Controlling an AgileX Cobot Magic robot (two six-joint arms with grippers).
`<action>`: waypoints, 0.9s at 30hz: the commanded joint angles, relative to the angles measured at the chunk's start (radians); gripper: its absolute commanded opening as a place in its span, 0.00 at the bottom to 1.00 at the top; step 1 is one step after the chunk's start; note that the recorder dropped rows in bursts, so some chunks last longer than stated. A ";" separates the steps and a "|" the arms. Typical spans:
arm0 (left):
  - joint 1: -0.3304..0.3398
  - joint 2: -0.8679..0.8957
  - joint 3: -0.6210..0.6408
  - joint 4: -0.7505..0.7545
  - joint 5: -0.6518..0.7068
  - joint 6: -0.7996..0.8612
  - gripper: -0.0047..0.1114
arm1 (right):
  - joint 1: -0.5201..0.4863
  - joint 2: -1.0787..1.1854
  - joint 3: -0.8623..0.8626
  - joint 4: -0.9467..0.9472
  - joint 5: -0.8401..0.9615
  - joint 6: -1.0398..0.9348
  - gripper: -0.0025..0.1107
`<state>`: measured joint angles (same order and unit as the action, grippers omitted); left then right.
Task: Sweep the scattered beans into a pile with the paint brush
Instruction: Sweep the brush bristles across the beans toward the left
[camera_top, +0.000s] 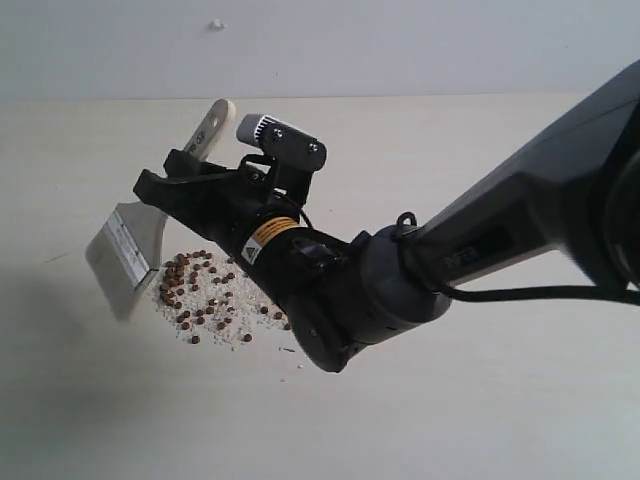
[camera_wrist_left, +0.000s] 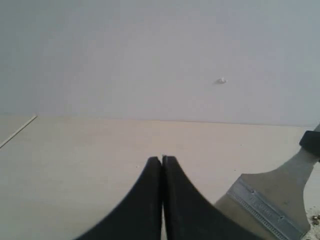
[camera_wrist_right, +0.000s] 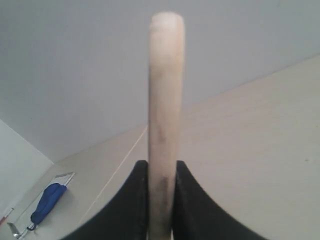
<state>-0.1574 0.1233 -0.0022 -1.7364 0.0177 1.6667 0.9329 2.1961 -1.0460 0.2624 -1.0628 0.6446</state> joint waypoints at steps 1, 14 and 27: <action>-0.007 -0.005 0.002 0.001 0.004 0.004 0.04 | 0.028 0.021 -0.057 0.018 0.046 -0.024 0.02; -0.007 -0.005 0.002 0.001 0.004 0.004 0.04 | 0.061 0.021 -0.124 0.430 0.253 -0.432 0.02; -0.007 -0.005 0.002 0.001 0.004 0.004 0.04 | 0.061 -0.055 -0.124 0.876 0.302 -0.978 0.02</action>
<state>-0.1574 0.1233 -0.0022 -1.7364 0.0177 1.6667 0.9944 2.1592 -1.1726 1.0306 -0.7894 -0.1662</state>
